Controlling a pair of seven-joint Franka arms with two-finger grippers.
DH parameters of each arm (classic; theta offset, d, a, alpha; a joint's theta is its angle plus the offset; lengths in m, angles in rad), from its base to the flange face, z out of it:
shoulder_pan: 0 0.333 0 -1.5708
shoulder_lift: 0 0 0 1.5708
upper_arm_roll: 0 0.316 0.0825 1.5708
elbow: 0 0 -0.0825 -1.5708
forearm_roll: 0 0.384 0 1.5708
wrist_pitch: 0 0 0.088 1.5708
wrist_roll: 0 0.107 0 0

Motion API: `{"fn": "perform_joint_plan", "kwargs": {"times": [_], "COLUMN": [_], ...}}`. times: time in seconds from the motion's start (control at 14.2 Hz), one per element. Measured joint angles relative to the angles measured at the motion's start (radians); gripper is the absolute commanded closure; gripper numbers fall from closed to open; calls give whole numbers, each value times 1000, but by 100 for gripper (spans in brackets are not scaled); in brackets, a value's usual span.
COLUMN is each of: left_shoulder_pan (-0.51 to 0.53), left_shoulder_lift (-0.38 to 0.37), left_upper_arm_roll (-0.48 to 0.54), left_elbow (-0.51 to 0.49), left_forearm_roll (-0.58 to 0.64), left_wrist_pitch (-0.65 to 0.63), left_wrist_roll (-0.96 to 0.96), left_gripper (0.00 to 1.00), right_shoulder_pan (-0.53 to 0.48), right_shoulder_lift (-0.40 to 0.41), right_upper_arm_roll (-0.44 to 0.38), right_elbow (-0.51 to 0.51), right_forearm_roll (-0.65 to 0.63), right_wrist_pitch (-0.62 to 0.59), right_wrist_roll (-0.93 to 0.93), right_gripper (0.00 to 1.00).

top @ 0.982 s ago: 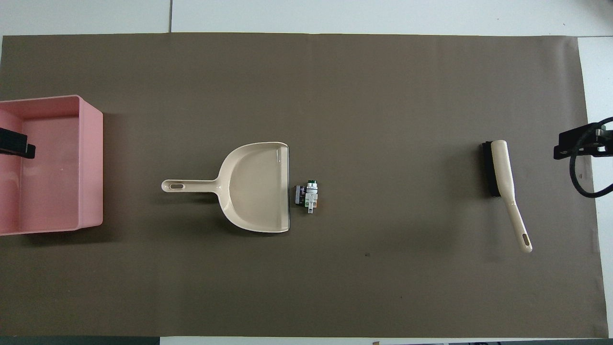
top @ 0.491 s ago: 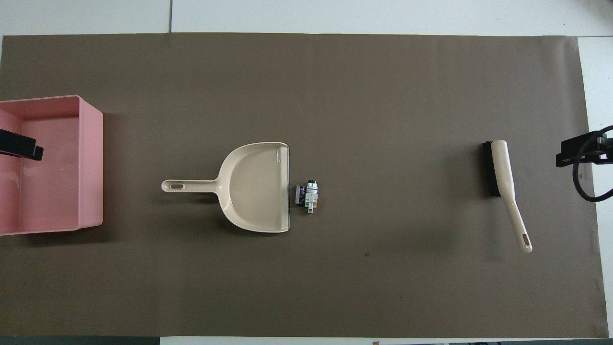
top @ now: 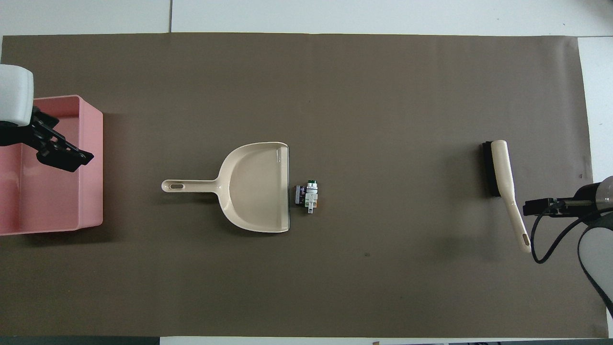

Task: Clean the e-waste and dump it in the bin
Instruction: 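Grasp the dustpan handle with the left gripper while the right gripper reaches the brush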

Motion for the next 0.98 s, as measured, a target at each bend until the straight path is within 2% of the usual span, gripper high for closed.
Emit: {"fn": "perform_joint_plan", "kwargs": {"times": [0.14,0.28,0.49,0.63,0.77,0.98], "left_shoulder_pan": [-33,-96,-222,-285,-319,-357], "left_shoulder_lift": [12,13,13,15,21,48], "left_upper_arm_roll": [-1,-1,-4,-5,-5,-5], "left_elbow": [-24,-82,-204,-302,-392,-472], "left_forearm_roll": [18,67,174,244,310,380], "left_wrist_pitch": [9,31,66,137,232,329], "left_wrist_roll": [137,193,203,188,144,61], "left_gripper": [8,11,14,15,15,17], "right_shoulder_pan": [-17,-27,-36,-40,-40,-40], "right_shoulder_lift": [28,66,85,85,85,85], "right_upper_arm_roll": [-1,-1,-1,-1,-1,-1], "right_elbow": [-105,-168,-190,-190,-190,-190], "right_forearm_roll": [1,1,1,1,1,18], "right_wrist_pitch": [144,229,246,246,246,246], "right_wrist_roll": [-16,-20,-51,-59,-59,-61], "right_gripper": [1,1,2,5,14,40]}}
